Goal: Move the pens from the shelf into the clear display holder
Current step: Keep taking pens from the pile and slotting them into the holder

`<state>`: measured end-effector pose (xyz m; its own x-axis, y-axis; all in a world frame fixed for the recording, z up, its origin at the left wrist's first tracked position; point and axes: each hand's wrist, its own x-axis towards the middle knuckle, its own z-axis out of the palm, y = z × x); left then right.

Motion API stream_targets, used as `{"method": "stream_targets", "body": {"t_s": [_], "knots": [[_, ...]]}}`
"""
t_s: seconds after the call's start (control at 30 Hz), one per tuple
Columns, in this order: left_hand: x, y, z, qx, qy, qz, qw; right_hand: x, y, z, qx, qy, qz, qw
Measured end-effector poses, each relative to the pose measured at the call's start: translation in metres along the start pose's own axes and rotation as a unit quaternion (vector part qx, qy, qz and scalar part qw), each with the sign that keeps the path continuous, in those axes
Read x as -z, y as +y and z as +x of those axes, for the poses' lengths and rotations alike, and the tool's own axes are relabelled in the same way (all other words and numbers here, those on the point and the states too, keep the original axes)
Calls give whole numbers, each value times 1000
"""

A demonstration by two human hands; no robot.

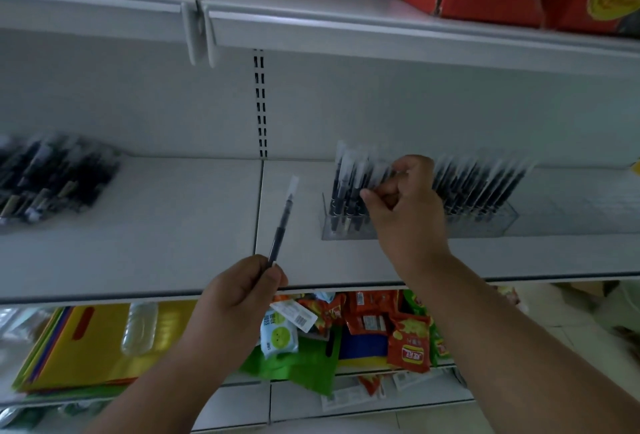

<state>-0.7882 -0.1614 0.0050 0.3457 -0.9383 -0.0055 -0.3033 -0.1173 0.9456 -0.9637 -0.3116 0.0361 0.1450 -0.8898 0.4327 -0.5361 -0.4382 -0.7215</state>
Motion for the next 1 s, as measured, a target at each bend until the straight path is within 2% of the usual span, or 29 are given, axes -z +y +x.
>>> {"method": "stream_targets", "body": {"t_s": [0.23,0.4,0.53,0.6,0.7,0.8,0.9,1.0], "knots": [[5,1,1,-10,-24,11,1000,2,-3,0,-24,-20,-27,999],[0,2,10,-40,-45,48,997,12,-10,-27,-16,-6,-17,1000],[-19,11,16,-106,-84,95,986,16,-25,-35,-42,-133,117,983],[-31,15,19,-144,-96,127,977,20,-30,-34,-79,-156,188,966],[-44,21,24,-189,-103,139,967,30,-28,-28,-111,-148,228,956],[-54,21,32,-252,-63,193,946,40,-20,-21,-98,-108,217,965],[-61,17,43,-282,2,248,927,51,-7,-6,-51,-5,137,989],[-67,16,51,-307,45,324,894,61,-4,10,18,35,58,998]]}}
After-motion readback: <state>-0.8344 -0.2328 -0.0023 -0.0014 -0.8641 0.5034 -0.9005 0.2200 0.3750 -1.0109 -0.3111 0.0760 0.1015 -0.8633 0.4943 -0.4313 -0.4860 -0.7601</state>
